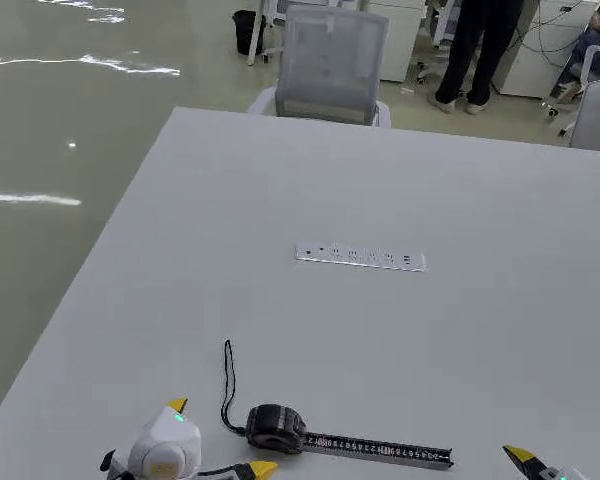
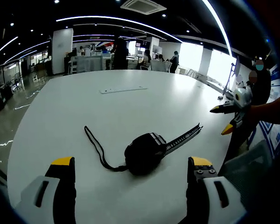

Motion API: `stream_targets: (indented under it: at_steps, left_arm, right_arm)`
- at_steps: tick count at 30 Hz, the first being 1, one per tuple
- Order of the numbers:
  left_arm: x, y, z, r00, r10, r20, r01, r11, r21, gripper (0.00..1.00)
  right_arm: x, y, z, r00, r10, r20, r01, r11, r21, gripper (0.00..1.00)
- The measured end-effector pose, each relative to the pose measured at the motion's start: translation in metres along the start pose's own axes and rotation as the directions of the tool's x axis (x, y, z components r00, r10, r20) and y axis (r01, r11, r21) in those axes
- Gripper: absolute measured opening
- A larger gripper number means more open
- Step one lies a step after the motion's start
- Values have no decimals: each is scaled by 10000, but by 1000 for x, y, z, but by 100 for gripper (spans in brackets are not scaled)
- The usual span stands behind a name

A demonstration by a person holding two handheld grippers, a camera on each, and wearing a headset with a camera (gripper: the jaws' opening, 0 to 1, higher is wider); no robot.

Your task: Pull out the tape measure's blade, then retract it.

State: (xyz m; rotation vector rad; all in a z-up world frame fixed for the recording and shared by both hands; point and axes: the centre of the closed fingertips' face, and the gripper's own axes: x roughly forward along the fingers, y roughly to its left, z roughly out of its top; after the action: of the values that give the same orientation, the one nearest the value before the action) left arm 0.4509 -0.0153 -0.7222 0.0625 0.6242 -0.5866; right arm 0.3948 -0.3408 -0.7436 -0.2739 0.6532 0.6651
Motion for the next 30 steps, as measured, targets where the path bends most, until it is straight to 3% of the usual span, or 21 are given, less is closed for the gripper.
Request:
stream_targets:
  at_steps: [6,14,23,30]
  left_arm:
    - [9,-3,-6,9992,300,-262,-308,9991,-307,99]
    - [18,-6,-4,9985,530,-147,-541,9947,-880,99]
    - [30,-20,-3,9987,498,-139,-507,9957,-771,99]
    - [39,-21,4,9976,697,-2,-696,9955,-638,99]
  right_arm:
    - [7,-5,-2,9998,134,-137,-137,9997,-224,81]
    - [13,-14,-5,9994,209,-290,-218,9992,-324,77]
    - [25,-18,-5,9979,487,-429,-505,9979,-415,73]
    - [33,-19,-4,9952,741,-645,-784,9948,-657,70]
